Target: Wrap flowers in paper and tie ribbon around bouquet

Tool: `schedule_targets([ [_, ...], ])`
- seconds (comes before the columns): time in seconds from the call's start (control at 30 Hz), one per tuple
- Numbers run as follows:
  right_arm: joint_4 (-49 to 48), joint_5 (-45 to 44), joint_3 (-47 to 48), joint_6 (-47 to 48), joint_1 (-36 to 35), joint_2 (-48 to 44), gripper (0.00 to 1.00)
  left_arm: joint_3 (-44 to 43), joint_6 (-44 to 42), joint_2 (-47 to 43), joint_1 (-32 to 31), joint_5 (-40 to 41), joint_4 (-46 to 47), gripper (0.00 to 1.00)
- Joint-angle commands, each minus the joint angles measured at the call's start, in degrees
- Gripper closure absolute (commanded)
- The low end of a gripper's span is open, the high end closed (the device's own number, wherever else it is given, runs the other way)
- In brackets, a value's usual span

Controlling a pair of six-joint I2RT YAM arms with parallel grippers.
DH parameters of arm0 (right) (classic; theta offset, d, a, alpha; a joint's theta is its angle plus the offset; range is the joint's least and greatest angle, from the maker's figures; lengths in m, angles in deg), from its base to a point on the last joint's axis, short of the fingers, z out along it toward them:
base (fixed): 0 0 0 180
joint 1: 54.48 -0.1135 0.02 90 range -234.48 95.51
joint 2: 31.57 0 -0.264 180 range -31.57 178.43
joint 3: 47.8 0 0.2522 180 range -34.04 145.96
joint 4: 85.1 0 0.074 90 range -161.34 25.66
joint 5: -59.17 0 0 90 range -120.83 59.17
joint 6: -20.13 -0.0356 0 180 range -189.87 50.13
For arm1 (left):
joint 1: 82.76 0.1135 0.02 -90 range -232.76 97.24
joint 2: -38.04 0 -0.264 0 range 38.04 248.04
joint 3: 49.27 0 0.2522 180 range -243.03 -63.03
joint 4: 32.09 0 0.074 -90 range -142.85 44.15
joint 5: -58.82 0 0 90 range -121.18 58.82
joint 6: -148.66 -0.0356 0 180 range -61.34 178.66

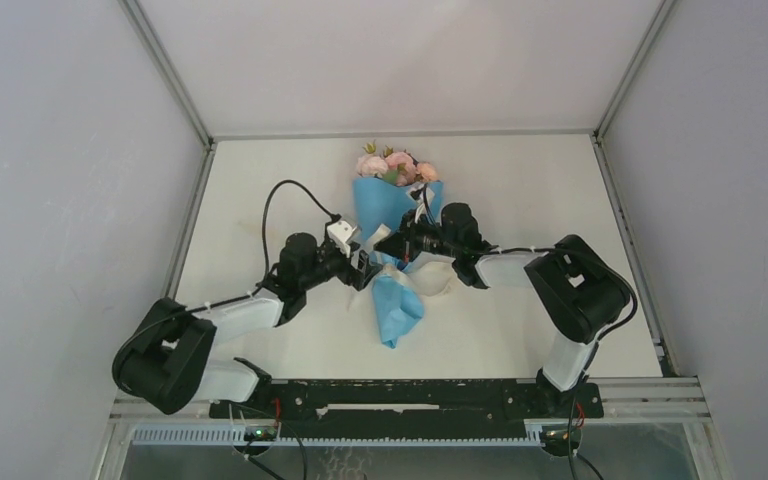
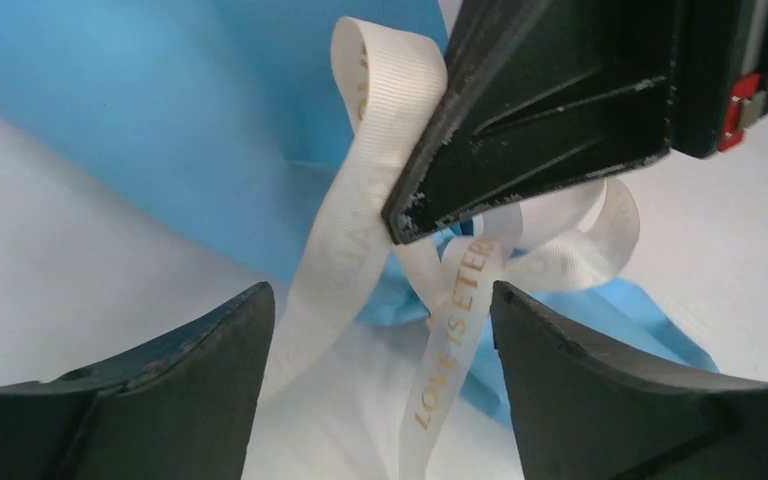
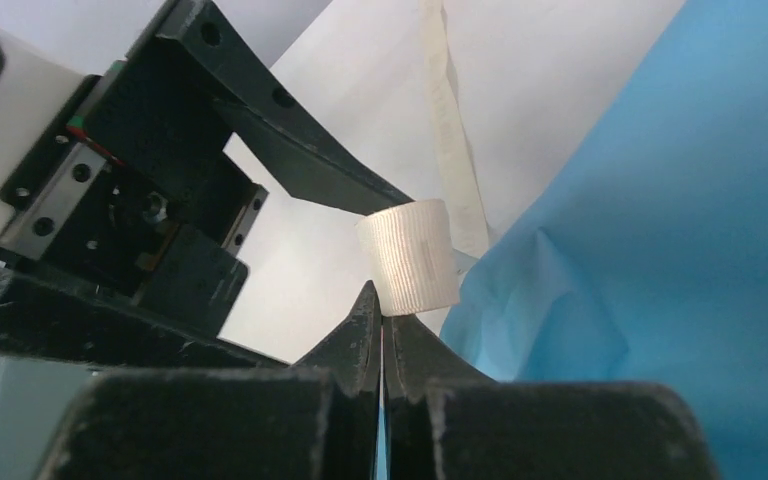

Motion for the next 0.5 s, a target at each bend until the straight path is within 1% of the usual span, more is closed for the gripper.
schedule_targets([
  [0.0, 4.39, -1.48, 3.34, 3.87, -0.72, -4.77, 1.00, 2.68, 8.36, 4.87, -0.05, 0.55, 24.02, 0.20],
  [0.07, 5.21, -2.22, 3.92, 3.38, -0.73, -5.03, 1.00, 2.00, 9.20, 7.59, -0.06, -1.99, 25.31, 0.24],
  [0.2, 4.74, -3.42, 4.54, 2.19, -1.02, -5.44, 1.00, 0.42, 9.40, 10.56, 0.03, -6.81, 26.30, 0.36],
  [0.27, 5.41, -4.35, 4.94, 2.32, -1.40, -5.45, 1.00, -0.13, 10.06, 11.30, 0.05, -7.69, 27.17, 0.48],
  [0.37, 5.62, -4.05, 5.33, 2.55, -1.74, -4.66, 1.00, 0.62, 12.27, 11.91, -0.07, -6.49, 30.72, 0.56],
  [0.43, 5.77, -3.96, 5.46, 2.45, -1.70, -4.21, 1.00, 1.02, 13.19, 12.09, -0.36, -5.43, 32.33, 0.68],
  [0.47, 5.91, -3.98, 5.45, 2.39, -1.69, -4.09, 1.00, 1.19, 13.36, 12.05, -0.40, -5.19, 32.62, 0.76],
])
